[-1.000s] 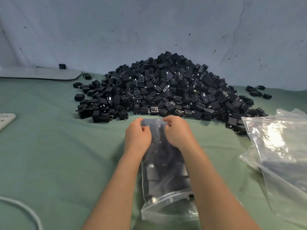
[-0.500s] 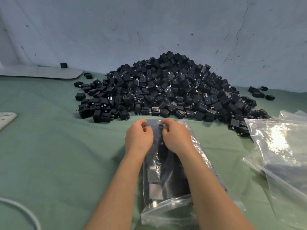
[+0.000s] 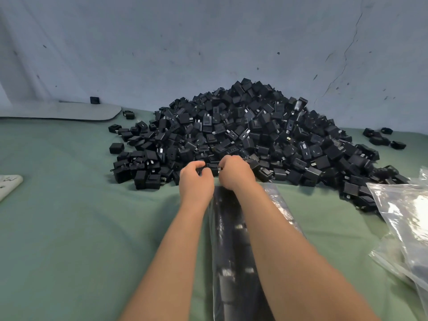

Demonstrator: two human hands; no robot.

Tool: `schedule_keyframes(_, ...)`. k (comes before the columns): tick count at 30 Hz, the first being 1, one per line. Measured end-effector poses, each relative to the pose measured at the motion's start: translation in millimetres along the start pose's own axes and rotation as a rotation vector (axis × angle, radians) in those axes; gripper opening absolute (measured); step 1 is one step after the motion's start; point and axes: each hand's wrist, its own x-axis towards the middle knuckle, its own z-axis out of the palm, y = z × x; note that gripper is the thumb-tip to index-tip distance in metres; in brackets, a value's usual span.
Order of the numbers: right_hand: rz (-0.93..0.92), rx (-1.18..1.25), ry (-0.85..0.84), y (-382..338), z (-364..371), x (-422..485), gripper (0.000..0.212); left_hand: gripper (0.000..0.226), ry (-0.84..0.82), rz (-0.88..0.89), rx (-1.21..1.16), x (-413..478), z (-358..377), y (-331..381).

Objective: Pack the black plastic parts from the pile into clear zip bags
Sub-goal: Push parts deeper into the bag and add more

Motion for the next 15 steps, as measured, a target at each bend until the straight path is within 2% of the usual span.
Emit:
schedule_keyframes(4, 0.027, -0.063, -0.033, 2, 9, 25, 0.049, 0.03, -0.006, -0.032, -0.042, 15, 3, -7)
schedule_keyframes(9, 0.089, -0.082, -0.041, 3, 14, 29, 0.038, 0.031, 0.011, -0.042, -0.075, 21, 3, -12)
schedule_keyframes(11, 0.07, 0.043, 0.006, 2, 4, 25, 0.036, 0.029, 0.011, -0.035, -0.09, 19, 1, -11)
schedule_keyframes(15, -0.077, 0.467, 0.019, -2, -28, -4, 0.025, 0.02, 0.013, -0.02, -0.147, 6, -9, 1)
